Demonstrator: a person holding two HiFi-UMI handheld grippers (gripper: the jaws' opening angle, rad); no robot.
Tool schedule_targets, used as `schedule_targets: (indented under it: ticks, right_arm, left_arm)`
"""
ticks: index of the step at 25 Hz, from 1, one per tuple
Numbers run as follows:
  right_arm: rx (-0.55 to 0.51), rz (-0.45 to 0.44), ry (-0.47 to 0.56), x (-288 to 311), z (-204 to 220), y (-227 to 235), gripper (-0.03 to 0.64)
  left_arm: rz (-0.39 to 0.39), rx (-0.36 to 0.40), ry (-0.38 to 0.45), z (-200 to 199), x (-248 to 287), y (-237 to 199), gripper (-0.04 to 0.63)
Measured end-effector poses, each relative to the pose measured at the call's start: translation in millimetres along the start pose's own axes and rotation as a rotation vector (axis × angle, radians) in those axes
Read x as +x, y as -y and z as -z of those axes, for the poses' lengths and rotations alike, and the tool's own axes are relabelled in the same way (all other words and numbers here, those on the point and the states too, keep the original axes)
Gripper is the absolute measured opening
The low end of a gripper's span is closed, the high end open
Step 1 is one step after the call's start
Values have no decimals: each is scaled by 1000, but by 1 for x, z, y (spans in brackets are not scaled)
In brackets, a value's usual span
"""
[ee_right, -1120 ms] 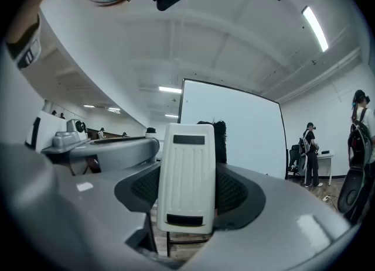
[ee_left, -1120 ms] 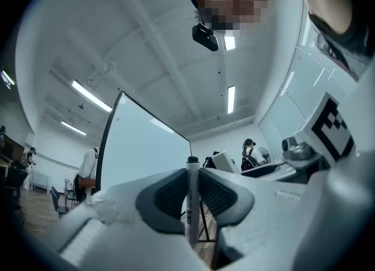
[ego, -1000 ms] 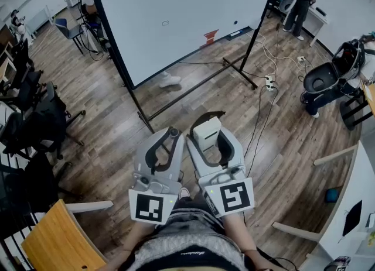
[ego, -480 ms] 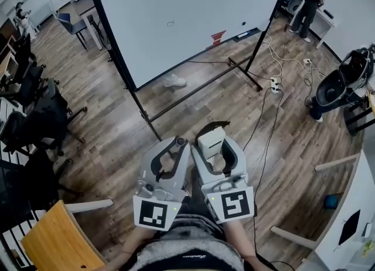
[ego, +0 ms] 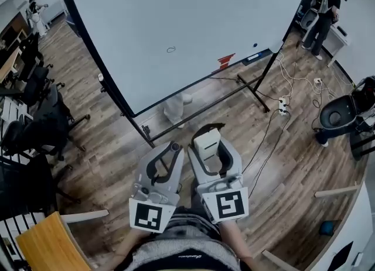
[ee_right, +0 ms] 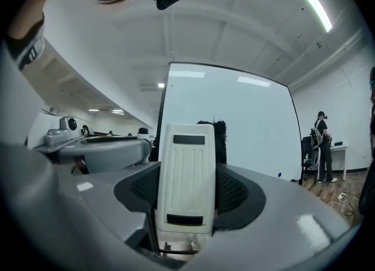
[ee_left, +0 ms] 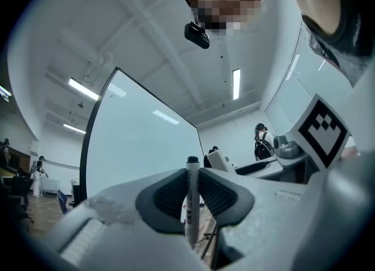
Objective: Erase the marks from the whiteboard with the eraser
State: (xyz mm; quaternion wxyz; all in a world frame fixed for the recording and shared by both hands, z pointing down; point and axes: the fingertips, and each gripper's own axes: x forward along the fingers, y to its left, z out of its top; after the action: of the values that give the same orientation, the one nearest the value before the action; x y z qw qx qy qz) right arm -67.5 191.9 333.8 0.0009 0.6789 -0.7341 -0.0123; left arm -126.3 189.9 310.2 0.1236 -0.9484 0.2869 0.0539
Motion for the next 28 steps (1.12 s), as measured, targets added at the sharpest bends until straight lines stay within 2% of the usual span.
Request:
schedule_targets:
  ticks: [9, 15, 18, 23, 25, 28]
  right_arm:
    - [22, -114, 23, 99, -26, 89, 264]
    - [23, -184, 39, 148, -35, 134, 264]
    - [33, -199, 43, 168, -34, 149, 262]
    - [17, -286, 81, 193, -28, 149, 259]
    - [9, -312, 77, 203, -25, 147, 259]
    - [5, -334, 40, 219, -15, 145, 259]
  left_arm:
    - [-71, -5, -40, 13, 124, -35, 72]
    - [-151, 41, -38, 18, 187, -59, 72]
    - [-217, 47, -28, 22, 204, -70, 72]
    - [-277, 91, -35, 30, 215, -86, 72]
    - [-306, 107, -47, 32, 216, -96, 72]
    - [-326, 90, -71, 38, 221, -108, 72]
